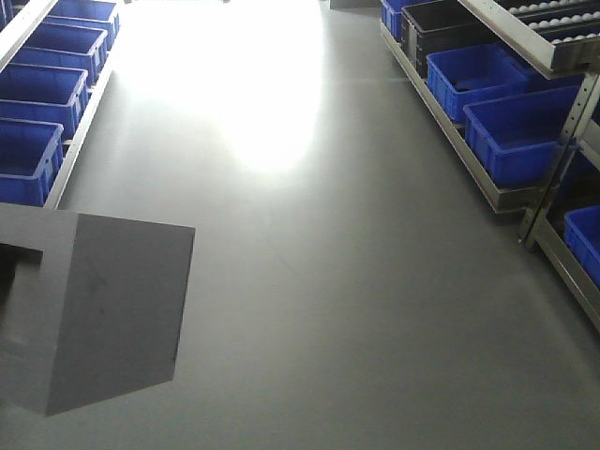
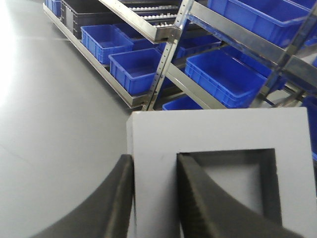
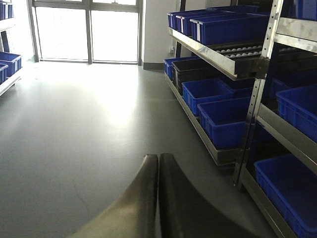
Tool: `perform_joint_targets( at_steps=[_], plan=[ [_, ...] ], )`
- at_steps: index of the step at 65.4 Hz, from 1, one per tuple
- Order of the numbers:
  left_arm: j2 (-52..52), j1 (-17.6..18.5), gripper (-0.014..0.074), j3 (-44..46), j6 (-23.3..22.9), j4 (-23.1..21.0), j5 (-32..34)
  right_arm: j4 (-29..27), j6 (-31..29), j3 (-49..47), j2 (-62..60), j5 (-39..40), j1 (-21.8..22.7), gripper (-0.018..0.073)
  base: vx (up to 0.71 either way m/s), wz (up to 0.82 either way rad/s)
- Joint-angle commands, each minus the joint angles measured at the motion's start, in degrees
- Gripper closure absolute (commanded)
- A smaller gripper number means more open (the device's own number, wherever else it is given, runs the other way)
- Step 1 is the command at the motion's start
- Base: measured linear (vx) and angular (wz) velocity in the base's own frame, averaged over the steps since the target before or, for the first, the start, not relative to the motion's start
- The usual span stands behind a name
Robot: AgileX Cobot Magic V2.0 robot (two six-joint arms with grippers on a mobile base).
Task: Sort gray base to blue bin
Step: 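Hold the block in the left gripper while driving to the bin rack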
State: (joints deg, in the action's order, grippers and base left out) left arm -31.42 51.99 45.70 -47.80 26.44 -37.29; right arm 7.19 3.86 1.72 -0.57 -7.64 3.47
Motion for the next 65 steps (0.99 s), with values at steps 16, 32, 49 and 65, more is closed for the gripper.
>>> perform_joint_targets(
  at_steps=[16, 32, 49, 65],
  plan=[
    [-0.2, 0.2, 0.0594, 1.4, -0.4, 1.6, 5.2, 0.5, -0.3, 0.8, -0.9, 4.4, 0.0, 0.0568, 0.44, 0.05],
    [-0.2, 0.2, 0.0594, 1.4, -0.4, 1.6, 5.2, 0.5, -0.3, 0.8, -0.9, 4.4, 0.1, 0.0568, 0.39, 0.16],
    [-0.2, 0.2, 0.0594, 1.4, -0.4, 1.6, 5.2, 0.5, -0.3, 0.8, -0.9, 4.4, 0.1, 0.0568, 0.31, 0.53],
    [-0.2, 0.2, 0.0594, 1.4, -0.4, 1.6, 5.2, 0.5, -0.3, 0.8, -0.9, 4.4, 0.1, 0.0568, 0.23, 0.84]
  ],
)
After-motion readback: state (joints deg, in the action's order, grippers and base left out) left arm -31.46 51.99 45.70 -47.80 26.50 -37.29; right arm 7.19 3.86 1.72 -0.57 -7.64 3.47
